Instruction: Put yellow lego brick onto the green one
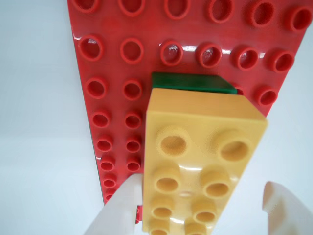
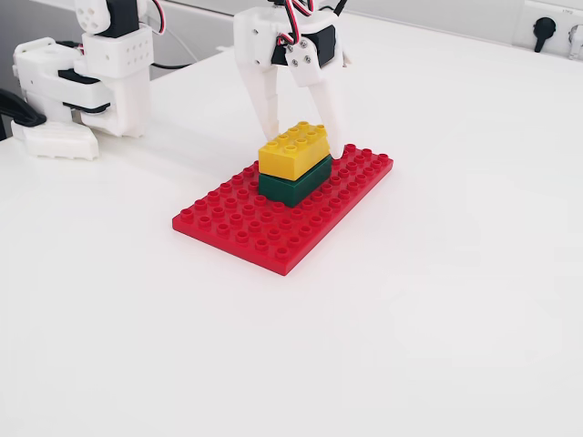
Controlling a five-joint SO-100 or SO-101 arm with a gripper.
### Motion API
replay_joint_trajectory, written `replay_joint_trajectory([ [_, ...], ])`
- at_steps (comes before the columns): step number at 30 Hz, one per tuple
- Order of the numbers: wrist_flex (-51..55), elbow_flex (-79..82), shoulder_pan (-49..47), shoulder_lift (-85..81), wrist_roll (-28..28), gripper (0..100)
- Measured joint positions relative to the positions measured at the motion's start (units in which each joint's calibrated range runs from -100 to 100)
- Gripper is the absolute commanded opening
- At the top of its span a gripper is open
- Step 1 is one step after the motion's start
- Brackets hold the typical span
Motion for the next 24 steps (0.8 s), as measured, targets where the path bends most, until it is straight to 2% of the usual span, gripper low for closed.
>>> replay_joint_trajectory([
  [17, 4.06, 0.0, 0.0, 0.0, -0.62, 26],
  [24, 7.87, -1.98, 0.0, -5.15, -0.62, 26],
])
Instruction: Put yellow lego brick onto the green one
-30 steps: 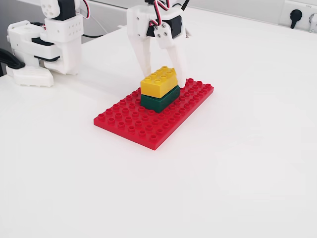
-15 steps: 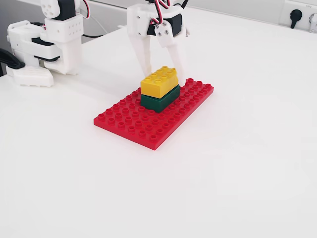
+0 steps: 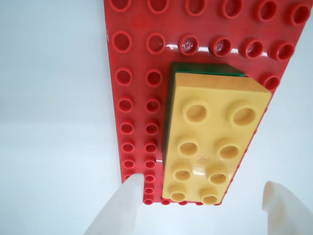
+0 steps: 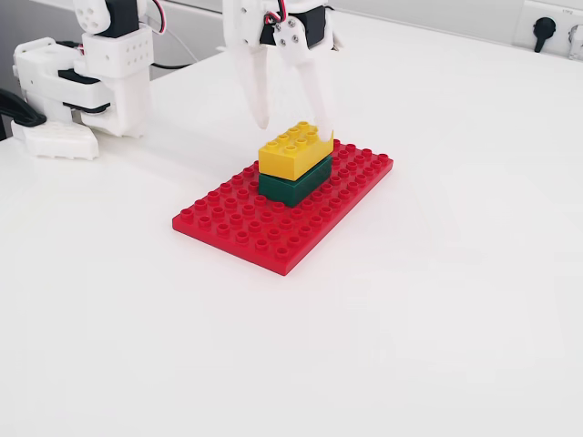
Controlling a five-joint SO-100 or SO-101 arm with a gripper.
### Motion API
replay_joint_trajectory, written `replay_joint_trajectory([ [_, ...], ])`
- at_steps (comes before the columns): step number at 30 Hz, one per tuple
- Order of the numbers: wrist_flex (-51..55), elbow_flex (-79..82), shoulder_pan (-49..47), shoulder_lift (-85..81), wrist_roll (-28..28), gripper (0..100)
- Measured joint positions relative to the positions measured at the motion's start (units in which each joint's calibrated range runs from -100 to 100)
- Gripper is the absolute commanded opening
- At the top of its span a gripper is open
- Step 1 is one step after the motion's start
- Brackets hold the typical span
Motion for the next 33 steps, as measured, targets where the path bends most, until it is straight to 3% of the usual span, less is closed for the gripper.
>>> replay_joint_trajectory([
  [11, 14.26, -10.46, 0.0, -7.09, 2.08, 25],
  [17, 14.35, -3.25, 0.52, -26.34, 4.89, 25],
  [22, 12.62, 5.77, 3.17, -40.1, 7.59, 12],
  [25, 10.37, 11.27, 6.27, -45.76, 7.54, 6],
  [33, 4.84, 23.81, 10.47, -56.31, 4.68, 2],
])
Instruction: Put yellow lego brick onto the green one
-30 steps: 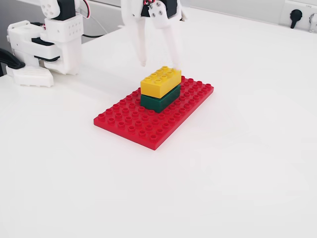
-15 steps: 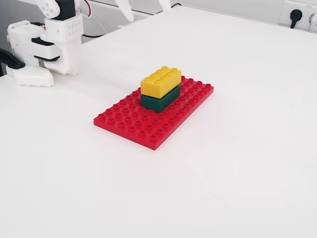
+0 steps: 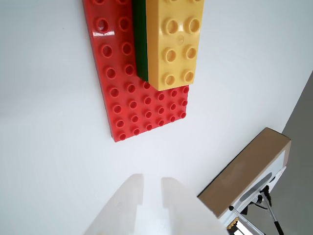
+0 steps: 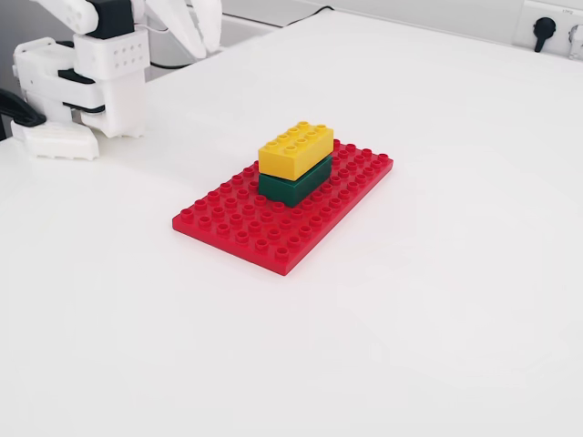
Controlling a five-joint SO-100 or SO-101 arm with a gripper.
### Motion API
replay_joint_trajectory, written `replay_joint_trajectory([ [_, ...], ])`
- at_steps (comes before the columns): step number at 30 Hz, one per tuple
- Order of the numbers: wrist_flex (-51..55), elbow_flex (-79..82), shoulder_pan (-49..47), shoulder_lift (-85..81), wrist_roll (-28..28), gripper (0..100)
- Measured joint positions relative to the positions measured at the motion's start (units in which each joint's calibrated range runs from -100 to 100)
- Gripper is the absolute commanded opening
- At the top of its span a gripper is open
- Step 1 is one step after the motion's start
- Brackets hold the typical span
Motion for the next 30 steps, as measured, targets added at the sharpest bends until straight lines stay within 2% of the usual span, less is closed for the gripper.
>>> replay_joint_trajectory([
  [16, -10.63, 27.86, -0.81, -16.8, -0.52, 1],
  [22, -10.37, 40.22, -0.88, -27.02, -0.52, 1],
  [30, -9.33, 41.12, -0.66, -29.38, -0.52, 1],
])
